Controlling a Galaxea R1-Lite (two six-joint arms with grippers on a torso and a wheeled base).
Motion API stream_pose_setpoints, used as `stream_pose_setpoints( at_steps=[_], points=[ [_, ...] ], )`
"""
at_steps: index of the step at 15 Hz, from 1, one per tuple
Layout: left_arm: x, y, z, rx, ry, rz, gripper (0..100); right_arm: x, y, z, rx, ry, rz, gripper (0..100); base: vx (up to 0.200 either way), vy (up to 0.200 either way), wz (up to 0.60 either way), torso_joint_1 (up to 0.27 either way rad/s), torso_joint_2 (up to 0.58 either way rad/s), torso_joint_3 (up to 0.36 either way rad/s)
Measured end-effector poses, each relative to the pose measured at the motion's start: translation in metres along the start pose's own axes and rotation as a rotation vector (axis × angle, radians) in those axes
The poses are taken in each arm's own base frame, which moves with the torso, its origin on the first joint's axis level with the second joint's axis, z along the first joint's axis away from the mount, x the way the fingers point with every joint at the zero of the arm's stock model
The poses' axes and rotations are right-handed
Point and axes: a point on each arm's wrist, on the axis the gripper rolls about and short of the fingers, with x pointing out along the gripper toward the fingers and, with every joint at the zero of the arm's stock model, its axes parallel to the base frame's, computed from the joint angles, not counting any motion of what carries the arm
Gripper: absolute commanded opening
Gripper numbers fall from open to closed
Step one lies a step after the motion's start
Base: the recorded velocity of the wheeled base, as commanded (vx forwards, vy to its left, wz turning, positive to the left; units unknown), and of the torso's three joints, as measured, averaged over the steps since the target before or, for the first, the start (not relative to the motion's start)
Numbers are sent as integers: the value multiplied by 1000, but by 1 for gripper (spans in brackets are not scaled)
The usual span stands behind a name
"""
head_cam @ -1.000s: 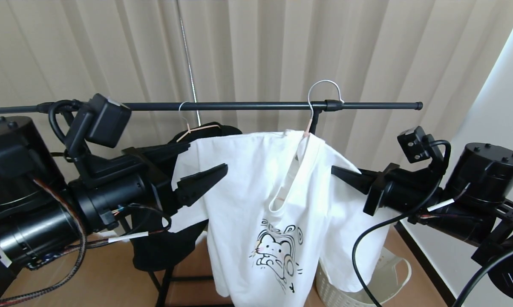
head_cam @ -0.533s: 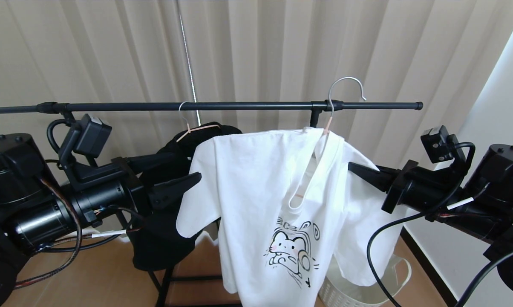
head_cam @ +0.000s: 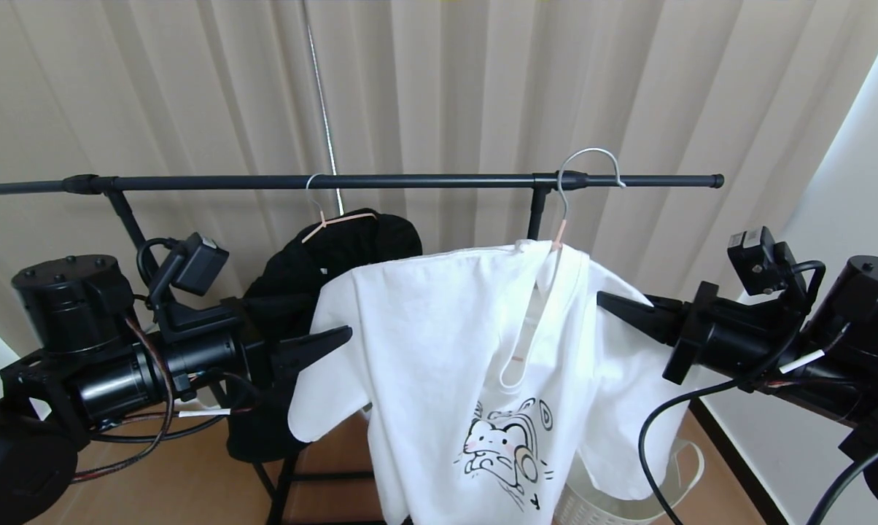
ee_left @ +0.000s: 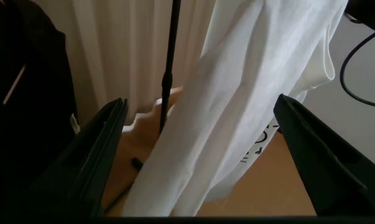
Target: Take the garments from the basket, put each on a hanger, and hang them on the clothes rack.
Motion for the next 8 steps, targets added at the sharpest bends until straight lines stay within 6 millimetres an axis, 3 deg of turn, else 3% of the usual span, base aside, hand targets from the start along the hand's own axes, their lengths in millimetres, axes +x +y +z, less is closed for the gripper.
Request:
stream_pose_setpoints(
  at_steps=[7, 8],
  points=[
    [6, 4, -10, -14, 15, -3, 100, -3, 4, 4, -7, -10, 5, 0, 0, 0, 0, 0, 0, 0],
    [8, 5, -11, -15, 14, -2, 0, -4, 4, 4, -8, -12, 6, 0, 0, 0, 0, 0, 0, 0]
  ],
)
